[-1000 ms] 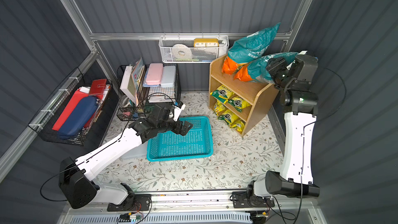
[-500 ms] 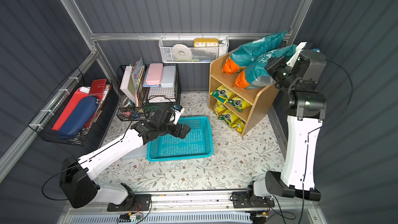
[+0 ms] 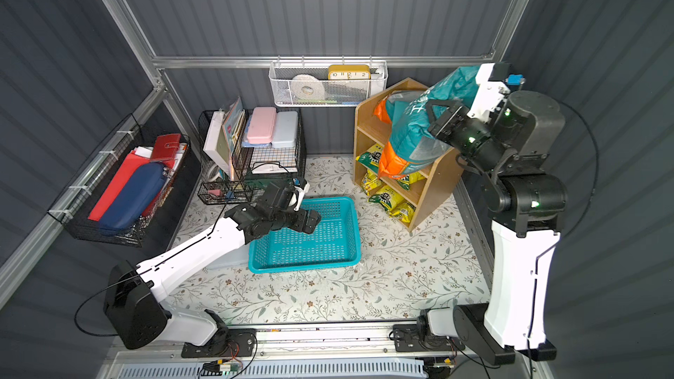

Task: Take down the fertilizer bag from the shelf
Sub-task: Pick up the fertilizer bag from the shelf.

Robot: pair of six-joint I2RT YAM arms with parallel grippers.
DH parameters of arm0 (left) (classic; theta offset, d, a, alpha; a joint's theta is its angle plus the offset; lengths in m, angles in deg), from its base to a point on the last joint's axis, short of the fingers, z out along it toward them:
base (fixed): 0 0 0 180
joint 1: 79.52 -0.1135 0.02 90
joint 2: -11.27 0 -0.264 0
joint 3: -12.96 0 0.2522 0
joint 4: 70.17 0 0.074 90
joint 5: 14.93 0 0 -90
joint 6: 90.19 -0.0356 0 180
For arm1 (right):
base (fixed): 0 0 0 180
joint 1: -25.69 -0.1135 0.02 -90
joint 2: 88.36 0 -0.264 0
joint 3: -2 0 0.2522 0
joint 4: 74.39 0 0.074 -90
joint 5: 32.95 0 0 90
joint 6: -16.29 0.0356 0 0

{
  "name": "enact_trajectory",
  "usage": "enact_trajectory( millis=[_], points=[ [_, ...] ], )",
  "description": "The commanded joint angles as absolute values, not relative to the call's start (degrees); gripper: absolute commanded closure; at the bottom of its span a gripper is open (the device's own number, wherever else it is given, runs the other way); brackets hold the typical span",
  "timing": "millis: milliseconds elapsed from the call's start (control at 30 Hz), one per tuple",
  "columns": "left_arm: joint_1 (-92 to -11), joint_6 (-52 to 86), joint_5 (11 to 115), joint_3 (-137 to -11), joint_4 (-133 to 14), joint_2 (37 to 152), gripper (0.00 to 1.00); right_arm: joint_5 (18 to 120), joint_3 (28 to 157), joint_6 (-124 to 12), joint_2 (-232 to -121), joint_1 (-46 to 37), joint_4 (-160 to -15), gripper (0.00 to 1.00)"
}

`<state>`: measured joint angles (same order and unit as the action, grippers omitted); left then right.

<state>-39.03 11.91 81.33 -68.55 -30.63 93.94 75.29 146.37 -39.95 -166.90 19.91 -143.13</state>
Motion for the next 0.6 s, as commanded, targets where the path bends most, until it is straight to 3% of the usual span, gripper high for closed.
enact_trajectory(
  millis=[0,433,567],
  points=[
    [-40.0,16.1,83.6,-68.8,-29.2,93.2,0.0,77.9,150.0,-46.2,-166.6,17.0,-133.7,1.0],
    [-41.7,20.2,89.2,-67.5,-27.1,89.2,0.01,81.7,141.6,-50.5,-167.2,9.5,-132.4,1.0],
    [-42.2,20.5,90.4,-67.0,-25.5,87.4,0.0,69.7,140.8,-52.0,-168.0,9.3,-135.0,1.0]
  ],
)
